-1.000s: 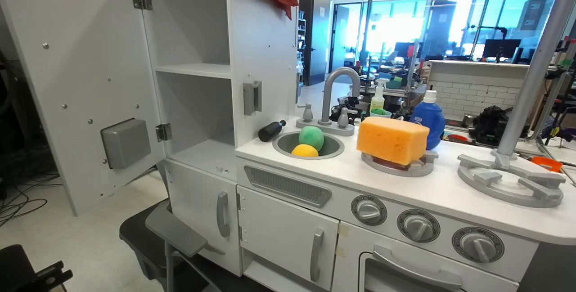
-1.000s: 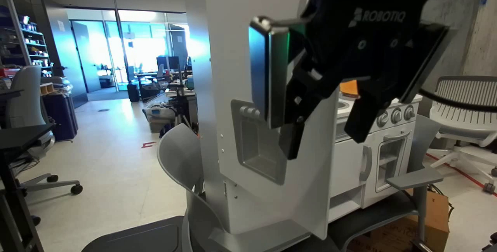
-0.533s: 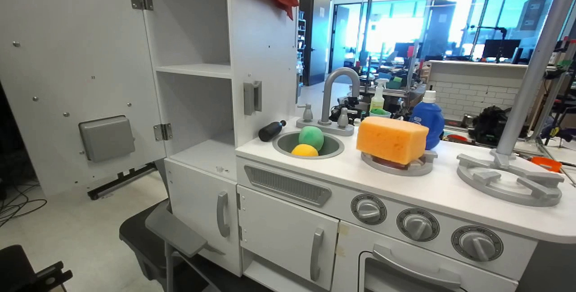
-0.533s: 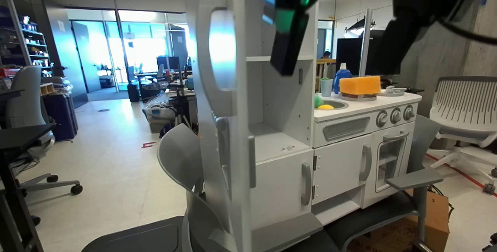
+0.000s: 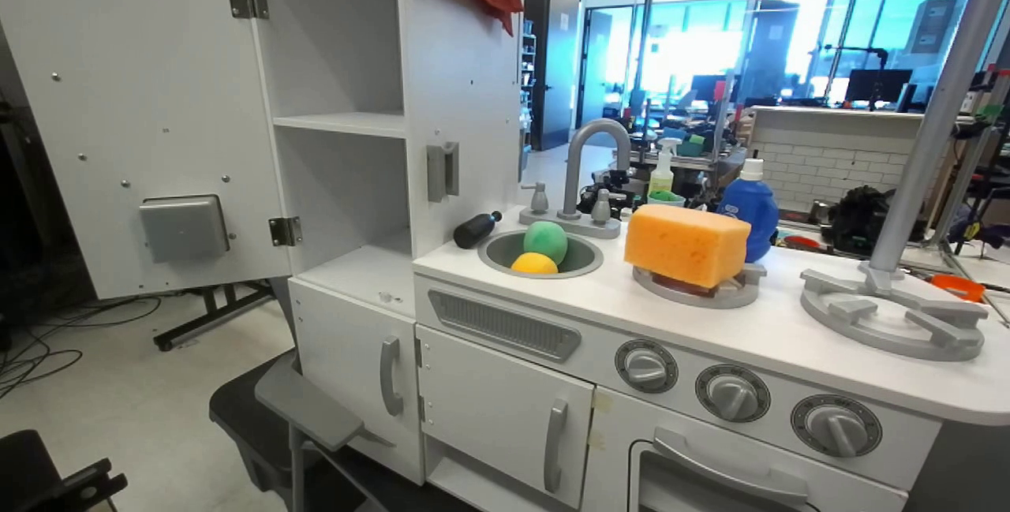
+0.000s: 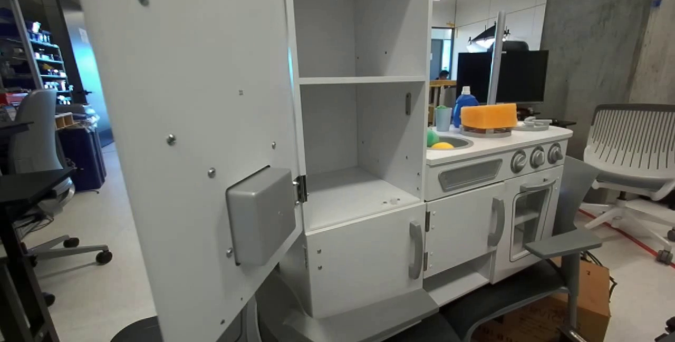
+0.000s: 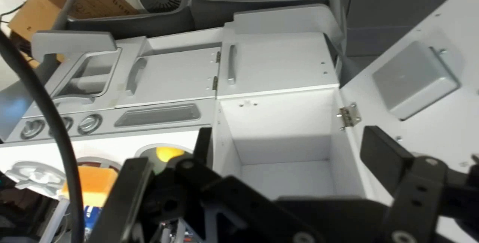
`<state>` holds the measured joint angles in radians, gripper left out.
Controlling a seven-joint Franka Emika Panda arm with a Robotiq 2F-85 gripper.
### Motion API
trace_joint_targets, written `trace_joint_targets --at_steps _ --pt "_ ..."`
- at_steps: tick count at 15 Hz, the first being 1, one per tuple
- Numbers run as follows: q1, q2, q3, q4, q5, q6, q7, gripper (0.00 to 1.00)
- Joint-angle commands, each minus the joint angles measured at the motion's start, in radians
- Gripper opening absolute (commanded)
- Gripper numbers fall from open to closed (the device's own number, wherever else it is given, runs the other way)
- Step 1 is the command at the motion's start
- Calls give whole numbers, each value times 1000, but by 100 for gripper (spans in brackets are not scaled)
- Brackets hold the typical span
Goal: Open the door of the top cabinet then put the green plushie in the bottom compartment and the orange sponge in the top compartment of the open cabinet
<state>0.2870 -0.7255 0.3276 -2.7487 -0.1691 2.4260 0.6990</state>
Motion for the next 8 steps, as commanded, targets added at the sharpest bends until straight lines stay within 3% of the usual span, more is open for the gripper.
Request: trace_joint_targets --at_steps 1,4,8 --pt "-173 101 -88 55 -29 26 -212 100" --pt "-302 273 -114 152 -46 64 -338 100" --pt "-362 509 -145 340 -76 20 -437 100"
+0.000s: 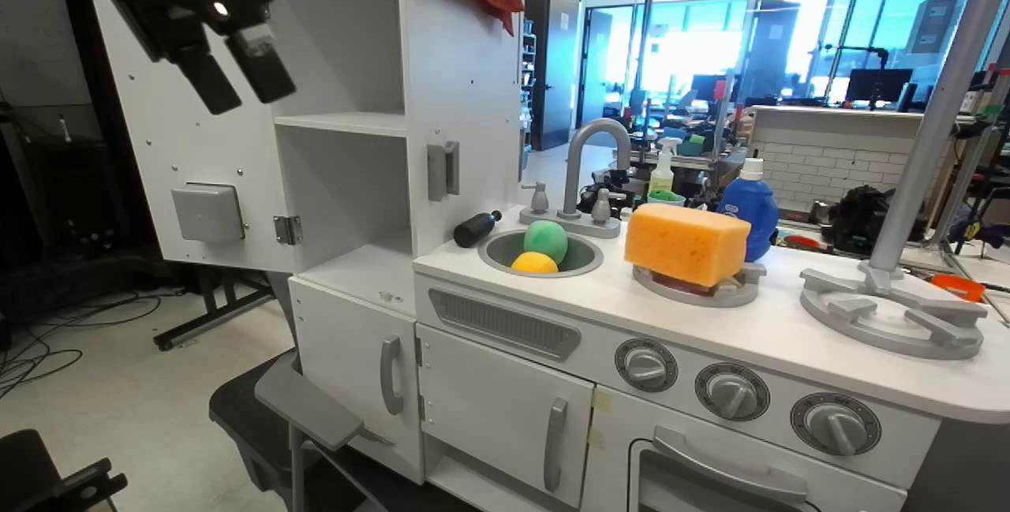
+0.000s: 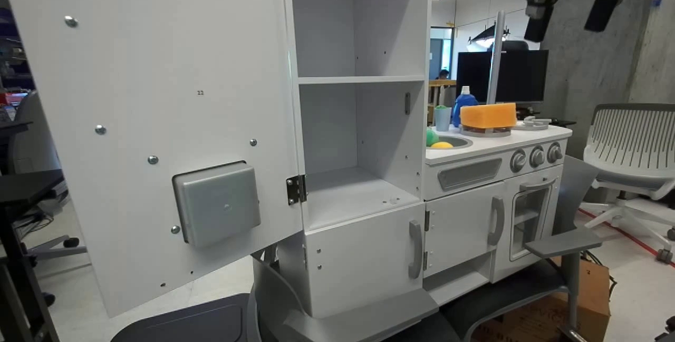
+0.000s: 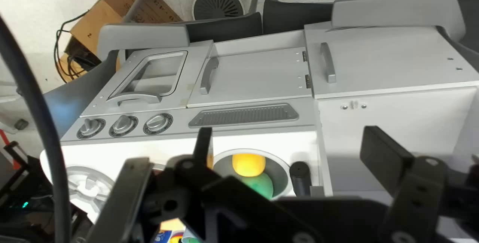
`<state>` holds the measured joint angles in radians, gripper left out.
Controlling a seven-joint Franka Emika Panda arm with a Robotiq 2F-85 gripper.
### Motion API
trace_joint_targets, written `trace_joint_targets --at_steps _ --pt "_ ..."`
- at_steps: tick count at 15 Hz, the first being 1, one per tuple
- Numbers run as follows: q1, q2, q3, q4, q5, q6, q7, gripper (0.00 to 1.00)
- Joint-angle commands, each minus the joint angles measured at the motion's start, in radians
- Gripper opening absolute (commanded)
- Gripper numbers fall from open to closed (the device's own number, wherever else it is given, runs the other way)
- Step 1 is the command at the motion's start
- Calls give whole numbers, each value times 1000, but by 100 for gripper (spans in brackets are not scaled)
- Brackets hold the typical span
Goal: Open the door of the top cabinet then put the green plushie in the bottom compartment and the orange sponge in the top compartment of the open cabinet
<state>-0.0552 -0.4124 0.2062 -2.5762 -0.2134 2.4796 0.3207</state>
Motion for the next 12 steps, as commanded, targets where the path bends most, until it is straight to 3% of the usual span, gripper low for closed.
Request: trace_joint_targets --at_steps 1,8,12 --pt "-20 260 -42 228 -34 -65 -95 100" --pt "-8 639 -173 642 -21 -155 -313 100" --pt "-2 874 -194 869 11 -130 -407 100"
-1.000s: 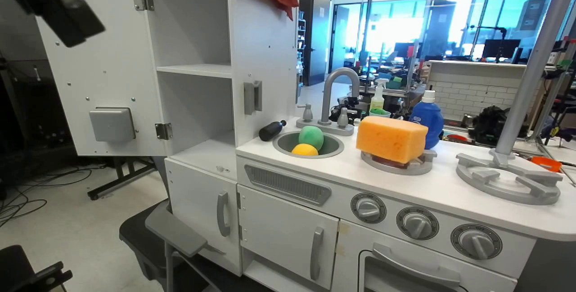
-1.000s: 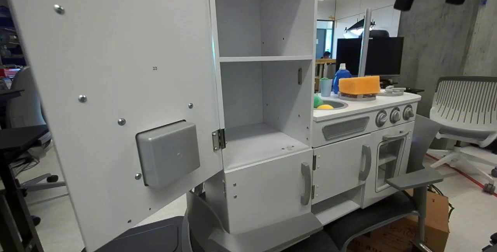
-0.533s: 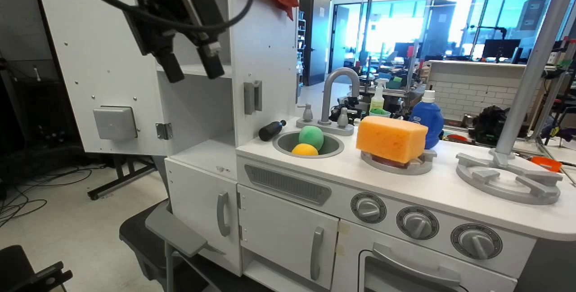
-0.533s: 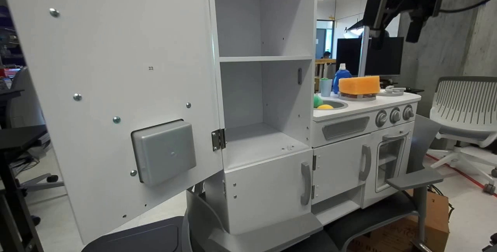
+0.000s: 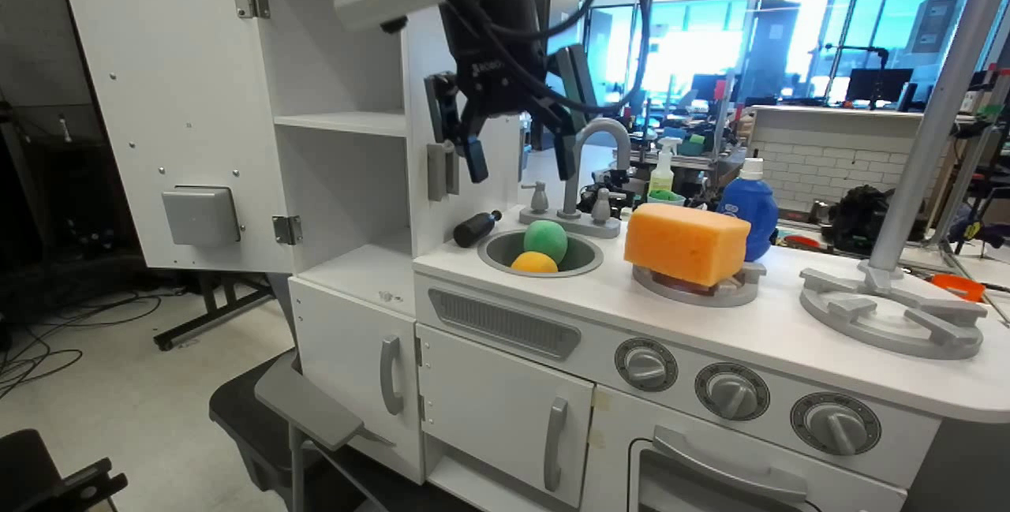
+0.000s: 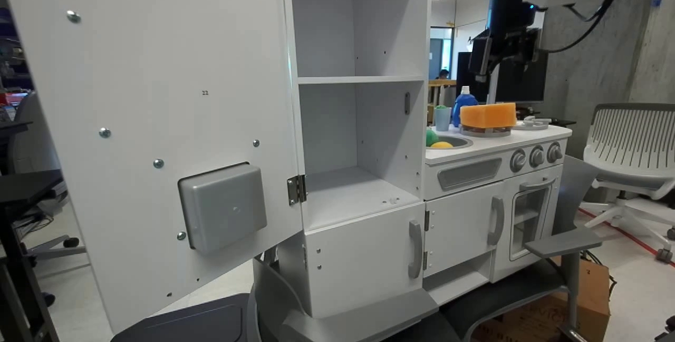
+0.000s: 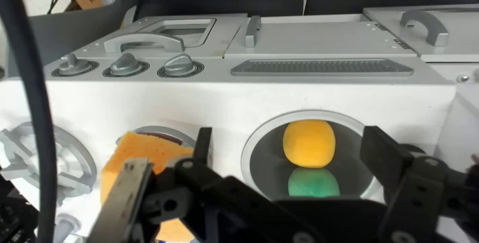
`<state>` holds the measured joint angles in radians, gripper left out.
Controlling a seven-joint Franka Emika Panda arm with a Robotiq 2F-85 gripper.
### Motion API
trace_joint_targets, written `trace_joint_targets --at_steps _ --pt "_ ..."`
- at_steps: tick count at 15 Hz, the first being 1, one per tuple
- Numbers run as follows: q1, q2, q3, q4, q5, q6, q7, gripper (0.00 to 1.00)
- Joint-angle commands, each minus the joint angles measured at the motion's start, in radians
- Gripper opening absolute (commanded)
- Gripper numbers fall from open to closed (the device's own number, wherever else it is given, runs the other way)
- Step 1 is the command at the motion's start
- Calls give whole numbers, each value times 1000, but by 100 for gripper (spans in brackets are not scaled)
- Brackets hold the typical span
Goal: Open the door of the top cabinet then put the green plushie in the bottom compartment and the orange sponge in the top compartment of the open cabinet
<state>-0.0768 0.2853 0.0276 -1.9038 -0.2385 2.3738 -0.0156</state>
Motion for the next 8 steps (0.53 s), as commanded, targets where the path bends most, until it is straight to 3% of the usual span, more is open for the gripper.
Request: trace_joint_targets --at_steps 1,8 --pt "15 237 -8 252 62 -17 -93 100" --pt "9 564 43 636 197 -46 -158 100"
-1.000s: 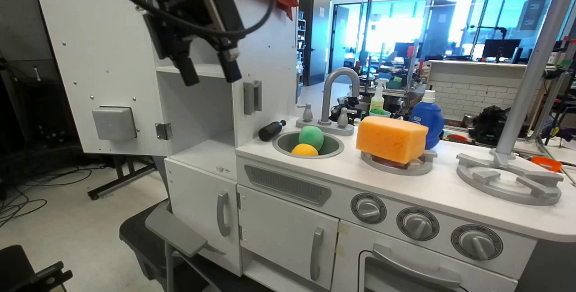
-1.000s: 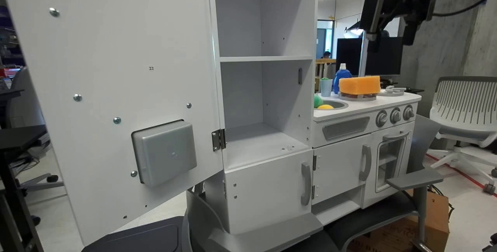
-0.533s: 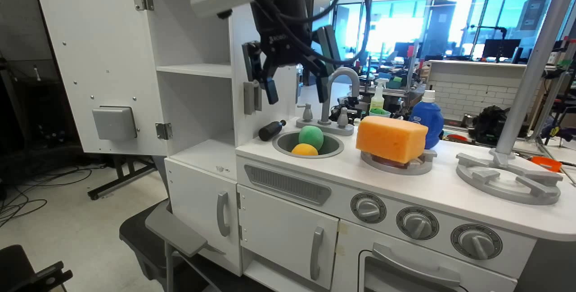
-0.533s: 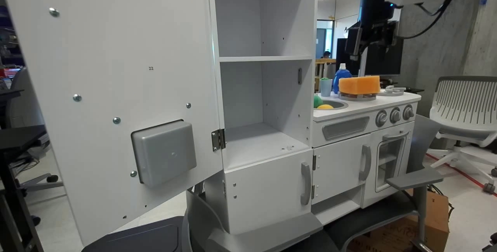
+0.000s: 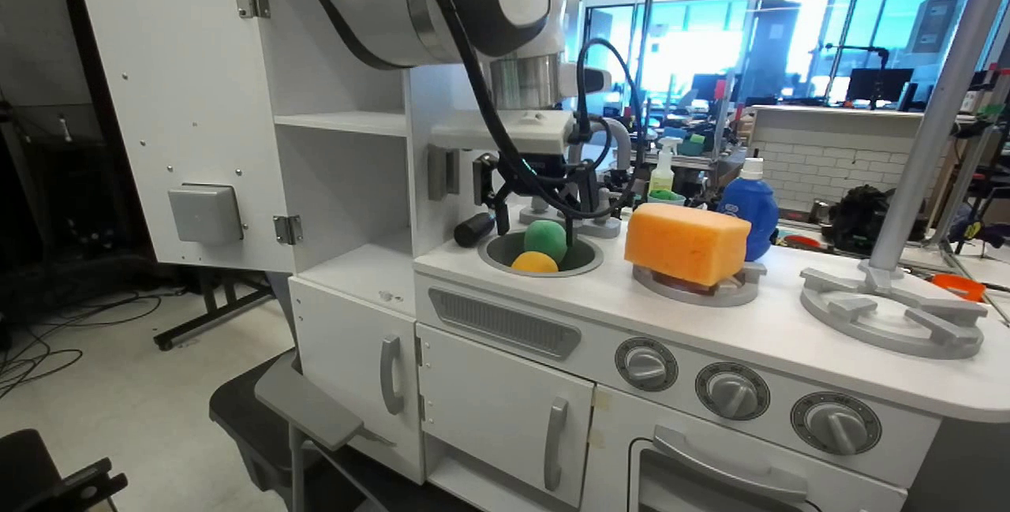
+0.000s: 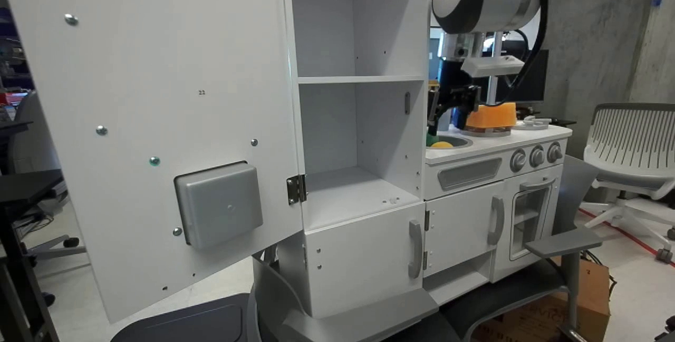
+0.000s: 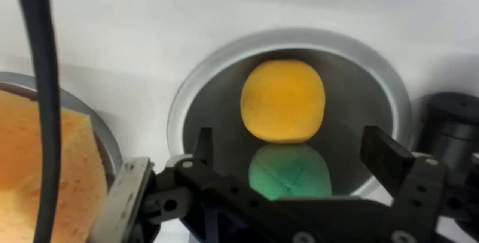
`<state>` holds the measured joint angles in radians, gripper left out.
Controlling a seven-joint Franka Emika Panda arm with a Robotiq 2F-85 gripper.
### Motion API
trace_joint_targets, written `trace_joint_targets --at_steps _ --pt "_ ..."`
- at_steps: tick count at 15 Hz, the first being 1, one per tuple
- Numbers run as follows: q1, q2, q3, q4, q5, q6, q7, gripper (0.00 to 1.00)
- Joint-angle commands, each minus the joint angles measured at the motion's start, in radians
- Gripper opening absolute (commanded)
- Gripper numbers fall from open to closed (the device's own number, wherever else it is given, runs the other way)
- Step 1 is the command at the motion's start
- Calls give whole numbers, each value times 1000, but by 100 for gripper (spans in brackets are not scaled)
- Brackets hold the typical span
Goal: Open the door of the top cabinet then put the green plushie in the bottom compartment and the orange sponge in the top compartment of the open cabinet
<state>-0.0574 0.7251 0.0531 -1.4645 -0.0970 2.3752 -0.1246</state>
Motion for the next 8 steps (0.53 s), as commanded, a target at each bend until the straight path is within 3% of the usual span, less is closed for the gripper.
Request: trace_joint_targets --at_steps 1,8 --pt "-8 146 14 234 56 -52 -49 100" --pt "-9 246 17 354 47 -39 -97 100"
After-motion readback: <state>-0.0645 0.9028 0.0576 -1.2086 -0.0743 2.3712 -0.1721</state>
